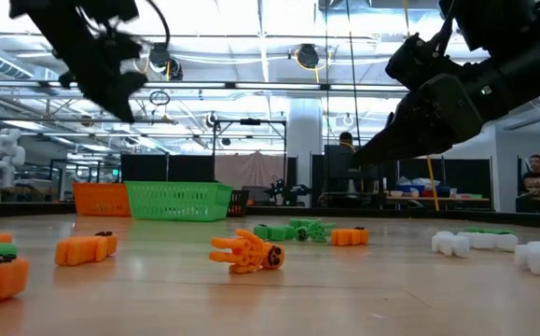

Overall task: Sort Halloween decoration
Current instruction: Put the green skeleton toy into the orange bin, then put the orange skeleton toy into the black bin

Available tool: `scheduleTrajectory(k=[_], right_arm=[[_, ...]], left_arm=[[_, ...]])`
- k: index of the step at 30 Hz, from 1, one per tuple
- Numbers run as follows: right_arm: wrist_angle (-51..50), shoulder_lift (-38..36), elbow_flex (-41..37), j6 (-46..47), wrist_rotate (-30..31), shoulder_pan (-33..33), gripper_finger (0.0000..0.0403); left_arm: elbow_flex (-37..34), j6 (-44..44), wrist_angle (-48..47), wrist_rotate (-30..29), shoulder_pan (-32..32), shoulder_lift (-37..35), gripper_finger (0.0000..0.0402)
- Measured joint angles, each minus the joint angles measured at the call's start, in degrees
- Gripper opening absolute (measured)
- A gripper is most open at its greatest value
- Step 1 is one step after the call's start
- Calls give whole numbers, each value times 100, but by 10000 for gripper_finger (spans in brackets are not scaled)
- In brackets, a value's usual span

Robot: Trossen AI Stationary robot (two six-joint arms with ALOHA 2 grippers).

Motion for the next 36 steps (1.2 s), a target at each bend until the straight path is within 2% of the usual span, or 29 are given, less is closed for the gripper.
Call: scheduleTrajectory(k=[9, 15, 20, 25, 32, 36], right_arm=[[-22, 0, 0, 111, -9, 1, 125], [-22, 0, 0, 176, -2, 1, 125], [-24, 0, 0, 221, -2, 1, 125], [-24, 0, 0, 258, -9, 1, 125], [-109, 0, 0, 389, -67, 1, 125], [-108, 0, 0, 424, -166, 3, 125]], left_arm=[[-179, -213, 95, 305, 1236, 950, 13], [-179, -209, 205, 500, 1640, 1769, 32], [-179, -171, 528, 333, 1774, 2328, 56], [-179, -8, 935, 442, 1821, 2652, 80], [-179, 241, 930, 402, 1762, 2594, 115], [-179, 299, 904, 404, 1436, 2282, 120]])
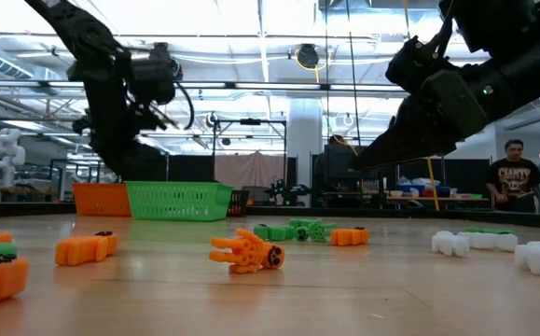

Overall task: Sort Halloween decoration
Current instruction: Put the orange skeleton toy into the black bin

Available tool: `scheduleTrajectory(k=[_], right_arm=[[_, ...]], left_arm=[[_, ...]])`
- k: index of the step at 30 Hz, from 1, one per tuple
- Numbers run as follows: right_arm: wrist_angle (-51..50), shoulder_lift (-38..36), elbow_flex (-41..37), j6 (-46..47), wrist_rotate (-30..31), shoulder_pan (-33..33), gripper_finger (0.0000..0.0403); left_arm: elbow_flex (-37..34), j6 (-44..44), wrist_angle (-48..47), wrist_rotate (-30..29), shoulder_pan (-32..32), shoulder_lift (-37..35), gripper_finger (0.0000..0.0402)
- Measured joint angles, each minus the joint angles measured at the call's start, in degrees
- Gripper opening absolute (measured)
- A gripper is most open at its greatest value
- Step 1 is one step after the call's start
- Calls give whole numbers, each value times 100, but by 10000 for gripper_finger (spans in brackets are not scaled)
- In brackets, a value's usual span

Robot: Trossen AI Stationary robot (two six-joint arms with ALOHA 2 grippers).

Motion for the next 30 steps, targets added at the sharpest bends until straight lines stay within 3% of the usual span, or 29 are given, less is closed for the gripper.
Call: scheduleTrajectory(k=[5, 10, 20, 26, 30], right_arm=[[-4, 0, 0, 141, -1, 2, 125], [-3, 0, 0, 258, 7, 0, 125], [82, 0, 2, 666, 15, 0, 125], [86, 5, 2, 926, 19, 0, 125], [59, 36, 2, 906, 19, 0, 125]], left_arm=[[2, 52, -59, 370, -878, -642, 121], [2, -319, -66, 908, -2209, -1133, 121], [4, -655, 225, 942, -4890, -1173, 121], [4, 104, 1068, 955, -6007, -1155, 121], [8, 868, 1541, 1332, -6579, -1015, 121]])
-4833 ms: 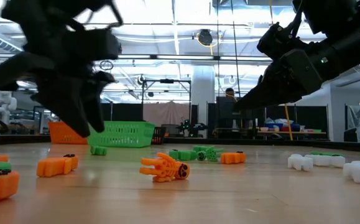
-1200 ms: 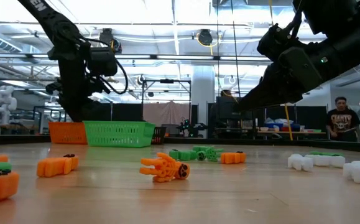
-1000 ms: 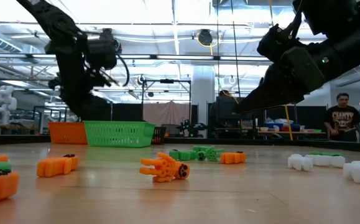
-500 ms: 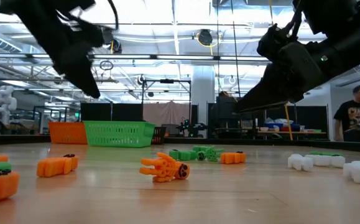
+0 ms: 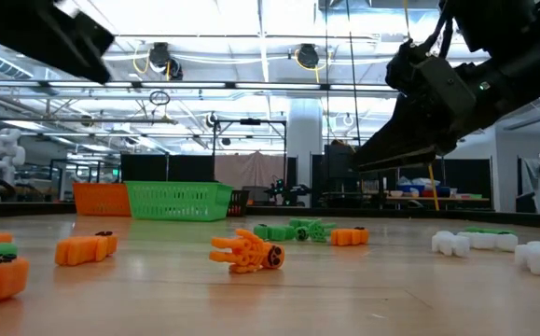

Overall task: Sort Halloween decoration
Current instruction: Put the orange skeleton toy into the black bin

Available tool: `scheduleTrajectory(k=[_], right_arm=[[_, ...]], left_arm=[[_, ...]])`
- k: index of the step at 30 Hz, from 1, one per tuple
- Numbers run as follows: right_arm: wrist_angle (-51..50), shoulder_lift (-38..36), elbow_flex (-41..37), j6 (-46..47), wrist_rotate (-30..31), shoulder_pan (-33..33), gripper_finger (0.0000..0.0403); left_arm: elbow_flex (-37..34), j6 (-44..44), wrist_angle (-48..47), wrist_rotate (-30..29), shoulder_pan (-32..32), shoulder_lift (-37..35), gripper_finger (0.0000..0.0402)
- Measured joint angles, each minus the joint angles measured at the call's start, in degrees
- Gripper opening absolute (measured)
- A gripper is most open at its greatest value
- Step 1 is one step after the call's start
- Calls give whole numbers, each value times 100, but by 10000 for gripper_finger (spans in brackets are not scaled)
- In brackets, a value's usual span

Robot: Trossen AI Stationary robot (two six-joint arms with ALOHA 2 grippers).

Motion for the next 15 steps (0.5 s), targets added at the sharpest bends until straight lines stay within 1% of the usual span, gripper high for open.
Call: scheduleTrajectory(k=[3, 6, 11, 15], right_arm=[[-6, 83, 2, -54, -3, 0, 125], [20, 144, 2, -42, -21, 0, 125], [18, 160, 2, -92, -444, 0, 125], [11, 161, 2, -103, -459, 2, 125]], left_arm=[[0, 280, 182, 193, -265, 167, 121], [0, 279, 288, 430, -409, 386, 121], [0, 272, 689, 659, -474, 853, 121], [0, 411, 1171, 941, -470, 1344, 121]])
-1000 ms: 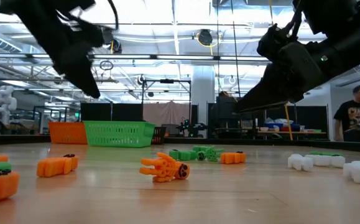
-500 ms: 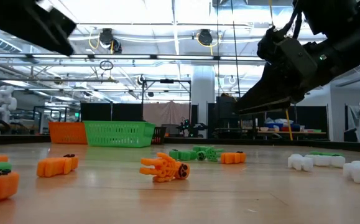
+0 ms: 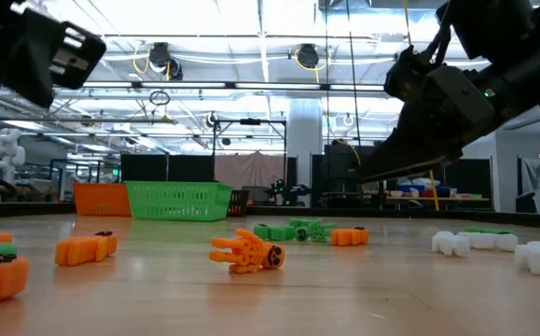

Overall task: Sort Halloween decoration
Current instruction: Put the orange skeleton toy into the black bin

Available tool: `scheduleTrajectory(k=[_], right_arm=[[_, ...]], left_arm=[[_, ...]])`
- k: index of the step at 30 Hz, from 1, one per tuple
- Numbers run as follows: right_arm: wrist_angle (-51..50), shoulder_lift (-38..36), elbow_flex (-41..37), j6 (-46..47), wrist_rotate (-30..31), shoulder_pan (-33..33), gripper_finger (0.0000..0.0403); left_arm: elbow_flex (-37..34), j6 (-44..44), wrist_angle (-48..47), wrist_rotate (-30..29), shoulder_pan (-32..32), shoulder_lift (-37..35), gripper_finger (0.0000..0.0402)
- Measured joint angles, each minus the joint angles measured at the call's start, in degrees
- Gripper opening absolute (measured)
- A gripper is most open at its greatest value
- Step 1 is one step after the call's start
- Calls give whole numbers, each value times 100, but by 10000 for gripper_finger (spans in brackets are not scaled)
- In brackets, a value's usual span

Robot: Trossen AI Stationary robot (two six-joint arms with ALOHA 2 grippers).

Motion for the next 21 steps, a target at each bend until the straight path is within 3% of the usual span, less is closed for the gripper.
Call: scheduleTrajectory(k=[14, 21], right_arm=[[23, -1, 0, -83, 15, 2, 125], [18, -1, 0, -85, 20, 4, 125]], left_arm=[[107, 344, 845, 357, -50, 1255, 121], [105, 513, 918, 370, 5, 1396, 121]])
